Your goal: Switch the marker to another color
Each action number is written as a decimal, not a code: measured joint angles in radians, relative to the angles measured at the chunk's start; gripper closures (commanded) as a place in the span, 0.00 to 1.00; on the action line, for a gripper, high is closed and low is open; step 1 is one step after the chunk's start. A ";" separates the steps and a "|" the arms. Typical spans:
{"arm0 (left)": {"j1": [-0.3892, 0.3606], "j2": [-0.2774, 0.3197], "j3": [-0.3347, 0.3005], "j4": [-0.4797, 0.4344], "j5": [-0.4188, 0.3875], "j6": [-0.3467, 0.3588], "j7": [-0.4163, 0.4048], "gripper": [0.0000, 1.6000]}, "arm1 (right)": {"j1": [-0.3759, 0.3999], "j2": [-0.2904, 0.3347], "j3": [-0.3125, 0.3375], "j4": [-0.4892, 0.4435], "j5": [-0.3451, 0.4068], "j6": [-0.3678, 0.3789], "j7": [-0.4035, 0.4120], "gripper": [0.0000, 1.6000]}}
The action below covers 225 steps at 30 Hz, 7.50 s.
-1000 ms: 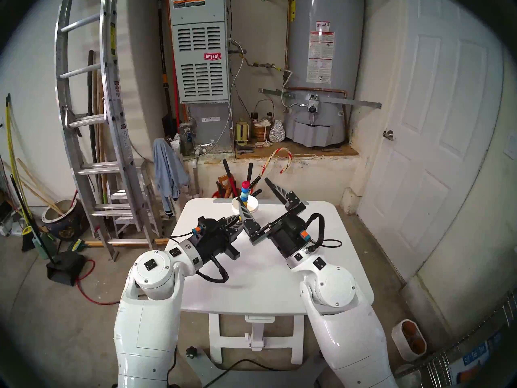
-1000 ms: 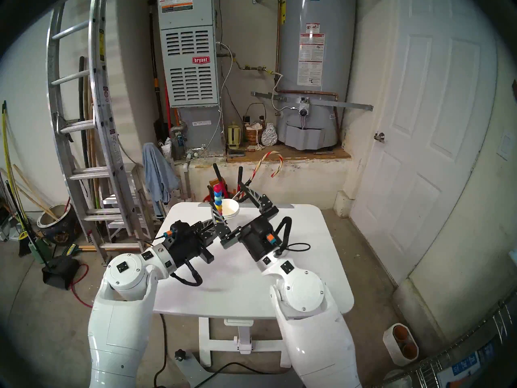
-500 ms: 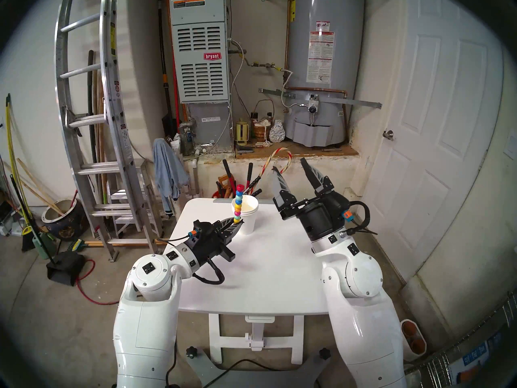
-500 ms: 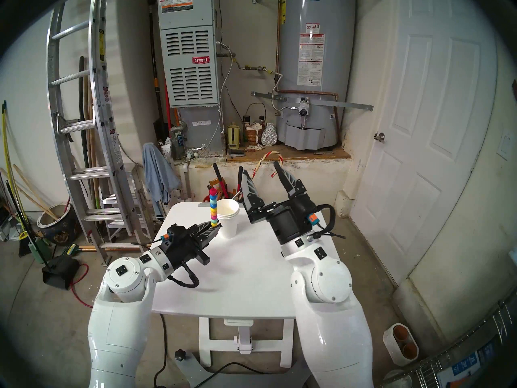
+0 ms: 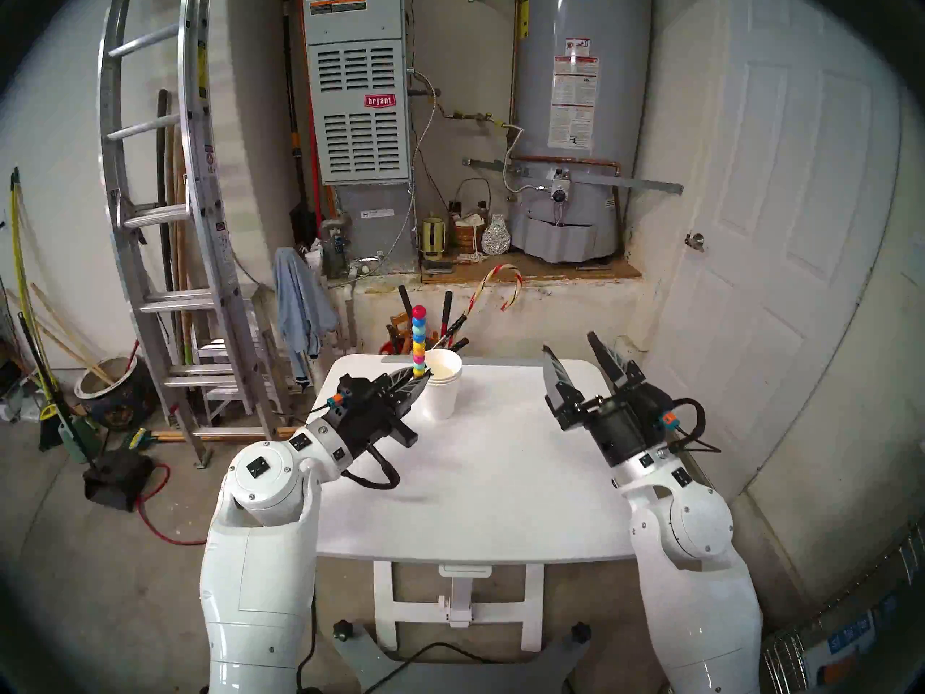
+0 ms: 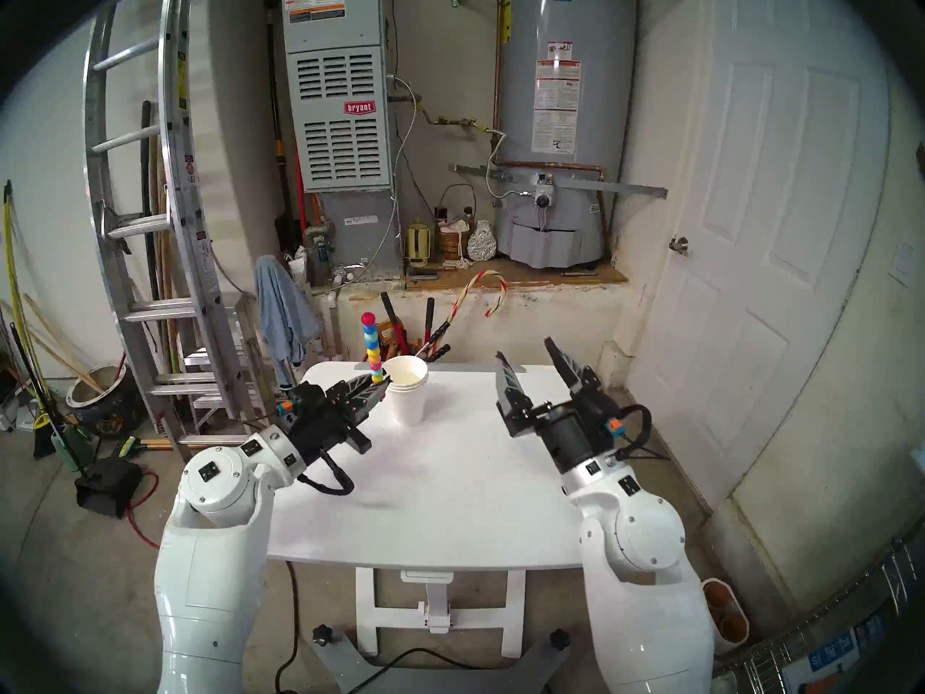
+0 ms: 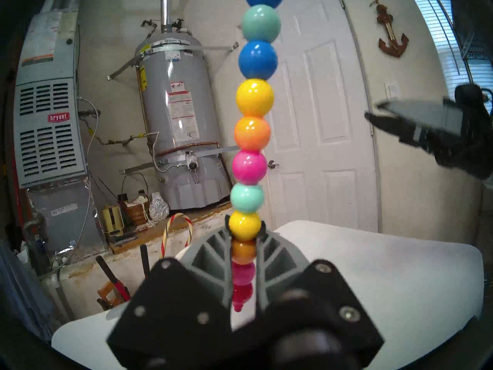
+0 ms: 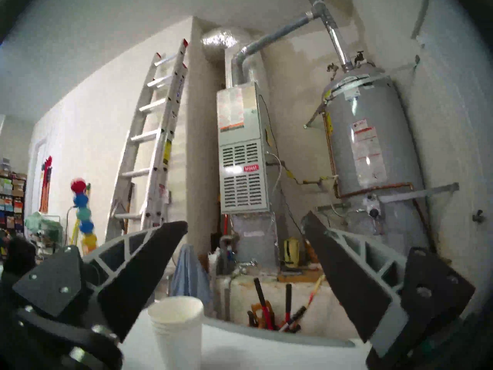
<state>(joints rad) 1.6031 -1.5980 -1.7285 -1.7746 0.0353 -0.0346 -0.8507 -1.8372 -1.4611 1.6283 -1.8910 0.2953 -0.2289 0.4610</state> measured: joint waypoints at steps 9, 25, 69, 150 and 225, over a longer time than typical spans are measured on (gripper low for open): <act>-0.089 -0.016 0.037 0.021 -0.030 0.043 0.071 1.00 | -0.059 0.017 0.016 0.044 -0.003 -0.049 0.034 0.00; -0.237 -0.026 0.099 0.294 -0.003 0.017 0.156 1.00 | -0.087 0.028 0.032 0.094 0.000 -0.141 0.077 0.00; -0.227 0.008 0.072 0.356 -0.004 -0.061 0.108 1.00 | -0.077 0.005 0.028 0.119 0.000 -0.189 0.103 0.00; -0.219 0.102 0.105 0.212 0.096 0.120 0.007 0.99 | -0.071 0.003 0.028 0.123 0.003 -0.190 0.099 0.00; 0.032 0.012 -0.138 -0.148 0.036 0.070 0.025 0.00 | 0.005 -0.064 0.069 0.054 -0.127 0.003 -0.144 0.00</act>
<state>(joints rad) 1.6348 -1.5864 -1.8665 -1.9229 0.0710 0.0351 -0.8252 -1.8325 -1.5253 1.6968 -1.8367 0.1679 -0.2261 0.3173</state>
